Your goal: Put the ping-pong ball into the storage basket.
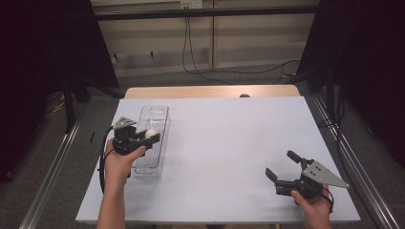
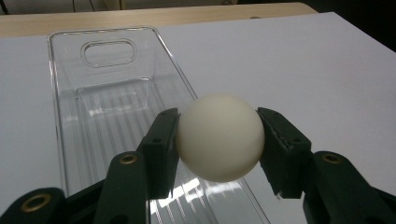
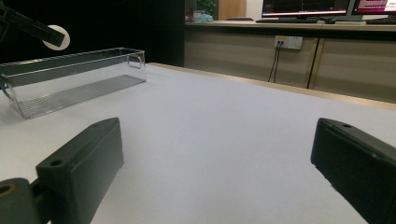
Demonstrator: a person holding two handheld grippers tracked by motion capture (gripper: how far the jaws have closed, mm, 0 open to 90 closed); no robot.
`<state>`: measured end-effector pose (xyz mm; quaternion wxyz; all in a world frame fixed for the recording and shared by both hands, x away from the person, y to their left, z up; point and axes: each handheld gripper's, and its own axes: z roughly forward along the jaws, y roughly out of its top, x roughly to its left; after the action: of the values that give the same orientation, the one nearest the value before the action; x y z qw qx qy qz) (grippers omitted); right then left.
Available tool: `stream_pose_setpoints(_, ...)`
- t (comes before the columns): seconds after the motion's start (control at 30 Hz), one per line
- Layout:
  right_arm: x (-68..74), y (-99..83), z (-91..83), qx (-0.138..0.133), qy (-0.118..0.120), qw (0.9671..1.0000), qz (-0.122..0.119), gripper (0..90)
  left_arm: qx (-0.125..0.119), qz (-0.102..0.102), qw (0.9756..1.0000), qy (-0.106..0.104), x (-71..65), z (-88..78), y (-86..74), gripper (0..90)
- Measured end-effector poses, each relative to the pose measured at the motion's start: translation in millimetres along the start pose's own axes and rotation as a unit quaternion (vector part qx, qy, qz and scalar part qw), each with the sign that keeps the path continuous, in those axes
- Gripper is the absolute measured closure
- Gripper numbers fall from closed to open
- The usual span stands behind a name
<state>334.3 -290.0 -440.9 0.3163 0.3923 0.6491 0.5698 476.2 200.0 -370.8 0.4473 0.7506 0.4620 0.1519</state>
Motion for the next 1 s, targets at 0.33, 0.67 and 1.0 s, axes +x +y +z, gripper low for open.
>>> stream_pose_setpoints(0.33,-0.2,0.2,-0.3,0.001,0.0,1.0,-0.001,1.7,0.002,0.002,1.0,0.007,3.0,2.6,-2.2,51.0)
stream_pose_setpoints(0.67,-0.4,0.1,-0.4,-0.001,-0.001,1.0,0.0,1.7,0.005,0.006,0.9999,0.014,5.0,4.4,-3.7,51.0)
stream_pose_setpoints(1.0,0.2,0.4,-0.5,-0.002,-0.005,1.0,0.005,1.7,0.007,0.01,0.9997,0.021,6.2,6.1,-5.4,51.0)
